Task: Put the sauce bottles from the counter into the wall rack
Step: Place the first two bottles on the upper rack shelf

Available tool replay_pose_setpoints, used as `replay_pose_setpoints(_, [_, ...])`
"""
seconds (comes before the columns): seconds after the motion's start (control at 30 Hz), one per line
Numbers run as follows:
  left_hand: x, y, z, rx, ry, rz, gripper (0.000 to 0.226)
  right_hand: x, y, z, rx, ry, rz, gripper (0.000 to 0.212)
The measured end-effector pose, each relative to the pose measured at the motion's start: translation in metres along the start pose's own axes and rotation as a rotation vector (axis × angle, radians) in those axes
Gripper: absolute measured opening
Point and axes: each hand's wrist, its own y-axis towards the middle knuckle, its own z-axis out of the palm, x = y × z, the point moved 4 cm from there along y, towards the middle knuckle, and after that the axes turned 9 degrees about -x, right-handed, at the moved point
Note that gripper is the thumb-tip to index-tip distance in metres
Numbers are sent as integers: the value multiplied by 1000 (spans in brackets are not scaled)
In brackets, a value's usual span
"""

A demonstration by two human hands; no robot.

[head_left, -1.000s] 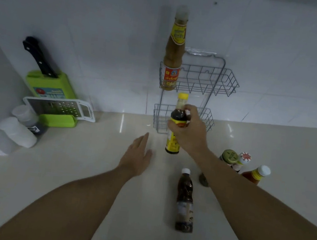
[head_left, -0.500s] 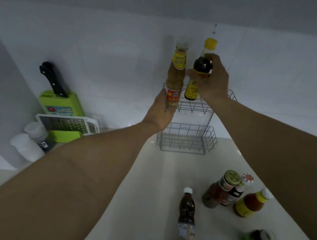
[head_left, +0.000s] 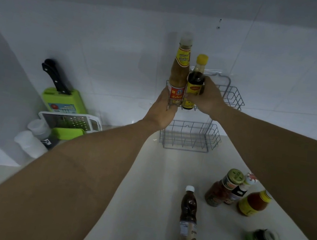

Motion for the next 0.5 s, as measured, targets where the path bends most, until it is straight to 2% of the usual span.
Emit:
replay_pose_setpoints(0.2, [-2,-2,0,9,-6,9,61,-16,-2,11,13,-89,30,52])
replay_pose_setpoints(0.5, [-3,-3,-2,47,-9,-16,65,-18,-5,10,24,-124,34,54])
